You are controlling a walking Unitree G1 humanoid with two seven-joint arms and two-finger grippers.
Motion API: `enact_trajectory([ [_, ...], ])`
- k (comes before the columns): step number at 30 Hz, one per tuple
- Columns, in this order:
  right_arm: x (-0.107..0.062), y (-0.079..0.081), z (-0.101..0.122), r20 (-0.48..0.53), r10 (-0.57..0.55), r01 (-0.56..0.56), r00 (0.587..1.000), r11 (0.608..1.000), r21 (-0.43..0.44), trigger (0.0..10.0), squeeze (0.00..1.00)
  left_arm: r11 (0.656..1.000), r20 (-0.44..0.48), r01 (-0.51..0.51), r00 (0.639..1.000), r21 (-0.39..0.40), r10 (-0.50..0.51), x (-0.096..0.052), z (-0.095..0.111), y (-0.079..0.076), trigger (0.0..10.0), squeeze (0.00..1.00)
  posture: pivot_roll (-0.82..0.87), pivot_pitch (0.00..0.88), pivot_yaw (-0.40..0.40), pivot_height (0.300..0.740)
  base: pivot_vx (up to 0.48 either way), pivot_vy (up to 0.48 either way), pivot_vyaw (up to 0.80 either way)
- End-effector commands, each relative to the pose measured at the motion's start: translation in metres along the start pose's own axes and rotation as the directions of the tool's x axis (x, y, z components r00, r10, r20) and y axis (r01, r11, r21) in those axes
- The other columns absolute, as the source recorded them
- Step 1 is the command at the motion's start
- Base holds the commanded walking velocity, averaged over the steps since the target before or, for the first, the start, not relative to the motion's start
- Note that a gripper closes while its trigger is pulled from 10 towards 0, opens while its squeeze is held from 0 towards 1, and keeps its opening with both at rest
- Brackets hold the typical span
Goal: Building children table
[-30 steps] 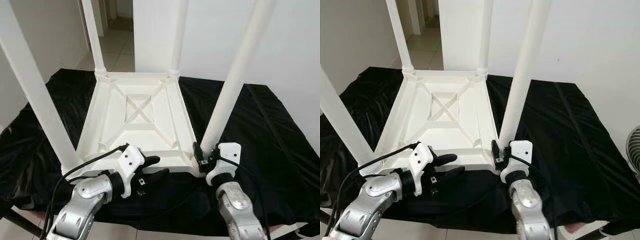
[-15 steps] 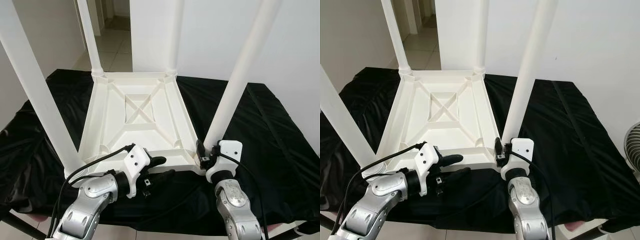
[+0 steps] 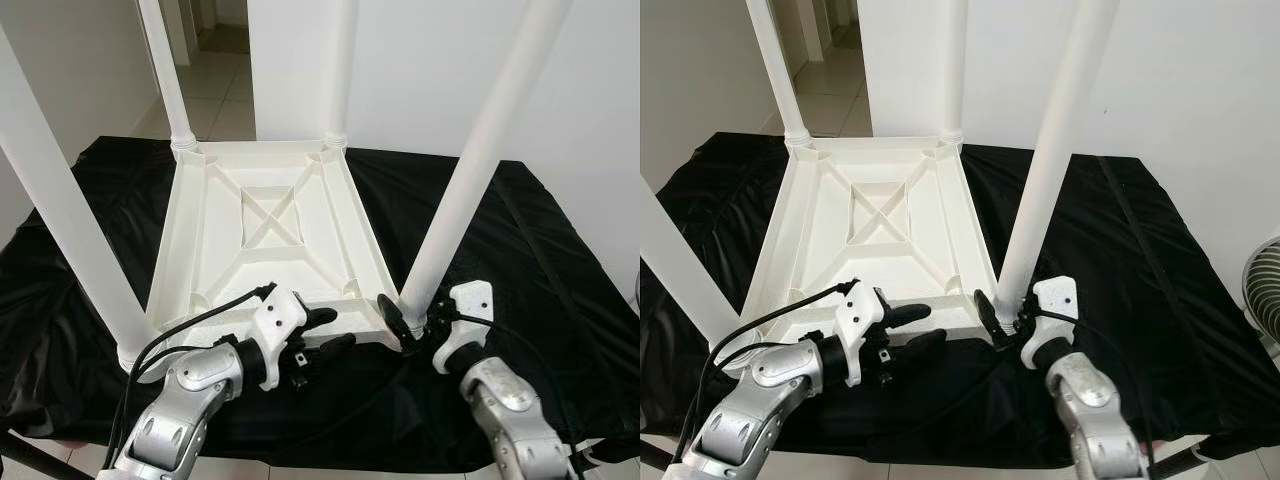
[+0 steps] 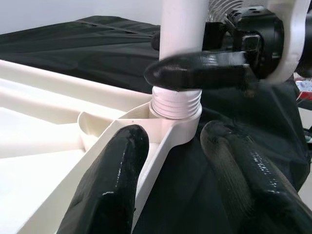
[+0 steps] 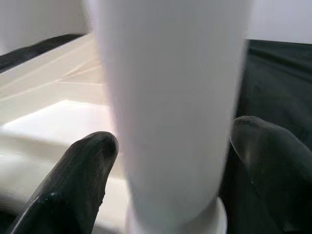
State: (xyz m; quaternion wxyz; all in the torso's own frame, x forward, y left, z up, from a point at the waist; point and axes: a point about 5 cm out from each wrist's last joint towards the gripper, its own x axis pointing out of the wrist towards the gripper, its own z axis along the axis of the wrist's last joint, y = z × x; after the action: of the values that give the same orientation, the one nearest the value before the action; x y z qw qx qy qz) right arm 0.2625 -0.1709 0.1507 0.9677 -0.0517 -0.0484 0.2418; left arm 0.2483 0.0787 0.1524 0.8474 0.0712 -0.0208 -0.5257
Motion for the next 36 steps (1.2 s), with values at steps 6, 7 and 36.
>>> enact_trajectory([
  [6, -0.007, -0.024, 0.006, -0.031, 0.194, -0.194, 0.981, 0.981, -0.022, 10.0, 0.00, 0.998, -0.014, -0.056, 0.998, 0.001, 0.056, 0.000, -0.003, 0.000, 10.0, 0.00, -0.02, 0.049, -0.025, 0.740, 0.000, 0.000, 0.00],
  [7, -0.008, -0.025, 0.005, -0.042, 0.218, -0.219, 0.975, 0.975, -0.026, 10.0, 0.00, 0.999, -0.014, -0.053, 0.998, -0.001, 0.053, 0.000, -0.003, 0.000, 10.0, 0.00, -0.02, 0.047, -0.025, 0.740, 0.000, 0.000, 0.00],
  [36, 0.004, -0.037, -0.010, -0.086, 0.385, -0.386, 0.919, 0.923, 0.010, 0.0, 0.00, 0.999, -0.001, -0.038, 0.999, -0.035, 0.038, 0.003, -0.005, -0.011, 10.0, 0.00, -0.02, 0.021, -0.043, 0.740, 0.000, 0.000, 0.00],
])
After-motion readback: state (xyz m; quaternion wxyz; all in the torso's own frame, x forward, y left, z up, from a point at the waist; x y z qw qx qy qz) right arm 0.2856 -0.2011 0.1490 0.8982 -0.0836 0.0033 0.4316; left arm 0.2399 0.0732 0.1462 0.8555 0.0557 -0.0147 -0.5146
